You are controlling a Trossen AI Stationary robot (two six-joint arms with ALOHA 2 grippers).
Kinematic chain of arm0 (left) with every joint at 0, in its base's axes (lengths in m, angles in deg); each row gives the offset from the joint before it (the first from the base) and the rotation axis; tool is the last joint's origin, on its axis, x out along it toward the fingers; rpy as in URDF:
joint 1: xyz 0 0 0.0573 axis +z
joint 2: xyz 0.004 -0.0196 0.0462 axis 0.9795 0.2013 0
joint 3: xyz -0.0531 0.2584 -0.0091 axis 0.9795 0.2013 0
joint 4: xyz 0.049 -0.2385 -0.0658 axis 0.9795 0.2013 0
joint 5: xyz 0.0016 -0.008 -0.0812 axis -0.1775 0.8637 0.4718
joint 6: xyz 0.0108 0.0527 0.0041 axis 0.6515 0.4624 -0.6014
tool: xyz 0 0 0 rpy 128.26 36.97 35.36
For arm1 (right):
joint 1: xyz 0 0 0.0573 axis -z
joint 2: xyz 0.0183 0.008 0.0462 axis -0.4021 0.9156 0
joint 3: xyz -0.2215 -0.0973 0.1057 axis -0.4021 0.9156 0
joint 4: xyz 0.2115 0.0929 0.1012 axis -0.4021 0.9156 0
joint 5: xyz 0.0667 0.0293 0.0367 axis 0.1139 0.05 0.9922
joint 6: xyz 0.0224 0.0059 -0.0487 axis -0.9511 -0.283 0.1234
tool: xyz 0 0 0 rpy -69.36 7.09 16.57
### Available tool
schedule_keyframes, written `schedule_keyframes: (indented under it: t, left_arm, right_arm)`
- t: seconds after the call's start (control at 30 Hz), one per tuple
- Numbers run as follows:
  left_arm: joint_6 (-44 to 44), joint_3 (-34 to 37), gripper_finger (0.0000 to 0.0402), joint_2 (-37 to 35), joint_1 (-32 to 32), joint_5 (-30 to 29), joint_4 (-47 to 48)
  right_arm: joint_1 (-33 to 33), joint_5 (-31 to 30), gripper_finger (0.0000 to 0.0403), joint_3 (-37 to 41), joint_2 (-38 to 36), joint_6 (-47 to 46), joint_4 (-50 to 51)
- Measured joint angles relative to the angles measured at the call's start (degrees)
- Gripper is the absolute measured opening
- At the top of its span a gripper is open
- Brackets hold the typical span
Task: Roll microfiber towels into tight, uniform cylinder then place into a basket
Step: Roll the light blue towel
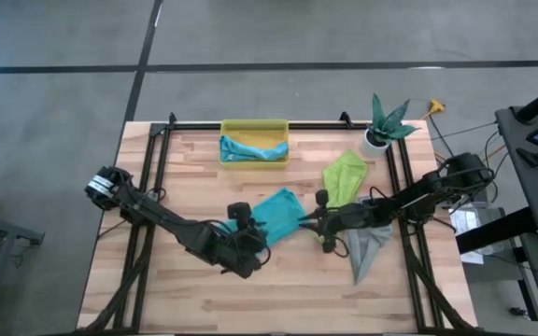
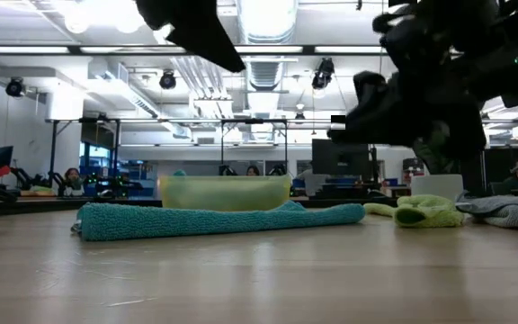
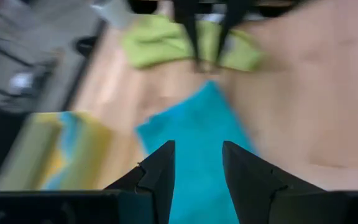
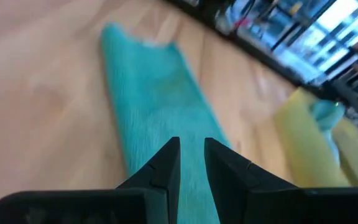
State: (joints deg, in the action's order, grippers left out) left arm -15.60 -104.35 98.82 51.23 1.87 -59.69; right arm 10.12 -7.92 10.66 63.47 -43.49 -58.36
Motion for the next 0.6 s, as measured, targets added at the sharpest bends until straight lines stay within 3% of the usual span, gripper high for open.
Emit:
schedule_keyframes:
  t: [0.1, 0.33, 0.6]
  left_arm:
    - [-2.06, 1.06, 0.0118, 0.0, -0.82, 4.94, -2.57]
    - [-4.53, 2.55, 0.0118, 4.7, -4.41, 8.04, -3.16]
    - [-5.52, 0.97, 0.0118, 10.52, -9.24, 5.45, -3.15]
  right_arm:
    - [0.03, -0.07, 0.0074, 0.13, -0.05, 0.1, 5.96]
    - [-0.05, -0.01, 0.0125, 0.21, 0.08, 3.09, 11.05]
    - [-0.01, -0.02, 0.0159, -0.1, 3.36, 7.85, 10.94]
